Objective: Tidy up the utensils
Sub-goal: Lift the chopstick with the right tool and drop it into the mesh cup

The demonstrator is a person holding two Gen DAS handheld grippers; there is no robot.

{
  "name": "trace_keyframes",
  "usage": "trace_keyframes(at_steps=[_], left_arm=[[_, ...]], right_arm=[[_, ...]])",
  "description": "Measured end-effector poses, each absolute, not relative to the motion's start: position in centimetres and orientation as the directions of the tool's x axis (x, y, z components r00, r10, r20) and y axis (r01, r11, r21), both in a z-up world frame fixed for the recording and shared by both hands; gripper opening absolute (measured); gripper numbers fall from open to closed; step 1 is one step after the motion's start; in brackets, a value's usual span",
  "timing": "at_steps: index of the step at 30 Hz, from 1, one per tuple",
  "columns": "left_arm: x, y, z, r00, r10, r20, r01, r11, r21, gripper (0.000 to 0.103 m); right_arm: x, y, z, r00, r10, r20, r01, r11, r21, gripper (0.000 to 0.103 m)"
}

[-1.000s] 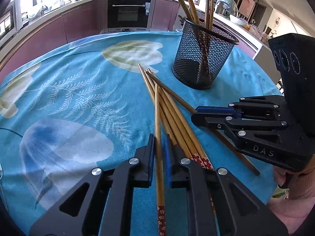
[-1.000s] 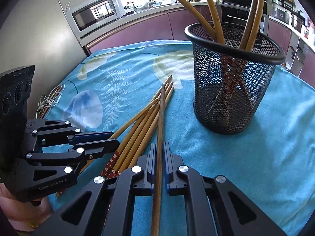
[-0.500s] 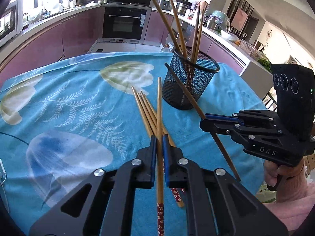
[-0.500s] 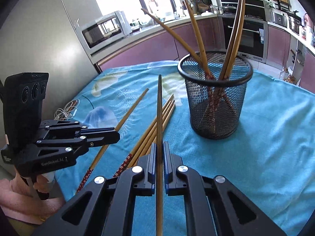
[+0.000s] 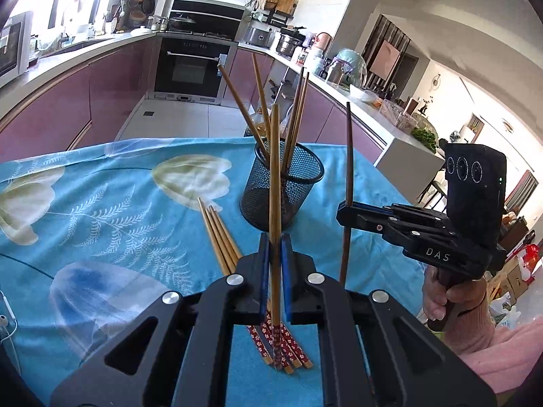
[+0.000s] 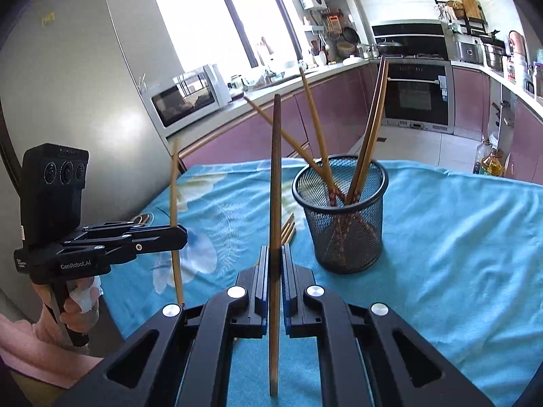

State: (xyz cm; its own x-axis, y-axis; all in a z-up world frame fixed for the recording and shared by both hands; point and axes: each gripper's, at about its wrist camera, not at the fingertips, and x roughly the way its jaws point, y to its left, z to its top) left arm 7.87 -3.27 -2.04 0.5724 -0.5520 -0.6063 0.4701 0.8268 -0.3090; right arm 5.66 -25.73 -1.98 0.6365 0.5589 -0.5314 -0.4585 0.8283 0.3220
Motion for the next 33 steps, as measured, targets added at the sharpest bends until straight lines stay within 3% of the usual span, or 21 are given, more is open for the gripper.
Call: trace_keyframes(at_steps=[24,33], left_arm=[[12.0,-6.2,7.1,0.711,-0.576,-0.404,0.499,0.817,-0.287,0.007],[13.6,-7.0,9.2,0.751,-0.550,-0.367,0.480,0.835,-0.269,0.007]], right_arm=[[8.1,-28.9,6.3,0.769,0.512,-0.382,-0.455,0.859,0.234,0.006],[9.9,-29.4,7.6,0.801,0.483,-0.355,-0.429,0.876,0.222,0.006]])
